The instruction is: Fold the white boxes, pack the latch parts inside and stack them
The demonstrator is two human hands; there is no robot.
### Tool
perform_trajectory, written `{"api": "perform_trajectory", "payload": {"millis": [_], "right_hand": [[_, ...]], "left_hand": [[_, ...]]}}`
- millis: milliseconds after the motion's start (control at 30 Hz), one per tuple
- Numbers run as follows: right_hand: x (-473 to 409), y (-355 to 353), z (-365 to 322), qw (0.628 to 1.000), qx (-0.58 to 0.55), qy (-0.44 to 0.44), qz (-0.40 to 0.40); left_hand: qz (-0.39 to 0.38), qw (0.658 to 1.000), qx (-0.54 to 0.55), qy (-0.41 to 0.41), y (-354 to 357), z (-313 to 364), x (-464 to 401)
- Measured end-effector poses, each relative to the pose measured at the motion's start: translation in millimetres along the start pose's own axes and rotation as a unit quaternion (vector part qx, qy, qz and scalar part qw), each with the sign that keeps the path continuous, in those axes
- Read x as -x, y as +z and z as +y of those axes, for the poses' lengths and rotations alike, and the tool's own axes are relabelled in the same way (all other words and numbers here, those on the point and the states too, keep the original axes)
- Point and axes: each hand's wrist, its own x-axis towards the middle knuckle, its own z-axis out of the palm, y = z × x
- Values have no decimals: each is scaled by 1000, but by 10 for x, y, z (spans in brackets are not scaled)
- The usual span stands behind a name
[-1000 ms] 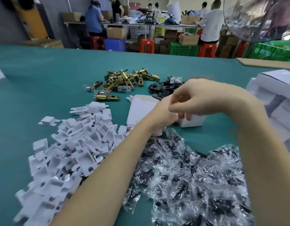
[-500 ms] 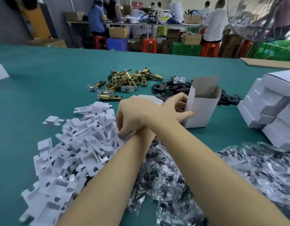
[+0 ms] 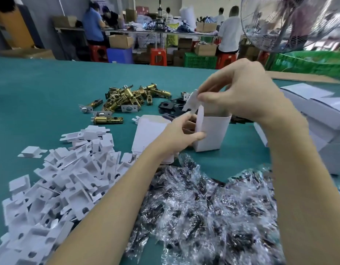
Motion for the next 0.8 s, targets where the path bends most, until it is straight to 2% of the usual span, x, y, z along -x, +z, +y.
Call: {"api": "perform_trajectory", "payload": {"millis": [67, 133, 300, 467, 700, 800], "right_hand": [[53, -150, 202, 998, 4, 28, 60], [94, -203, 361, 995, 17, 51, 85], [112, -164, 554, 995, 34, 76, 60], [73, -120, 623, 996, 53, 67, 12], [17, 87, 689, 990, 107, 88, -20], [1, 163, 676, 983, 140, 102, -62]], "left_hand": [[-4, 1000, -5, 5, -19, -15, 5], [-2, 1000, -6, 6, -23, 19, 15], [-41, 998, 37, 9, -36, 120, 59], [-100, 990, 81, -64, -76, 155, 111], [-110, 989, 73, -72, -106, 173, 103], [-112, 989, 73, -71, -106, 173, 98]]}}
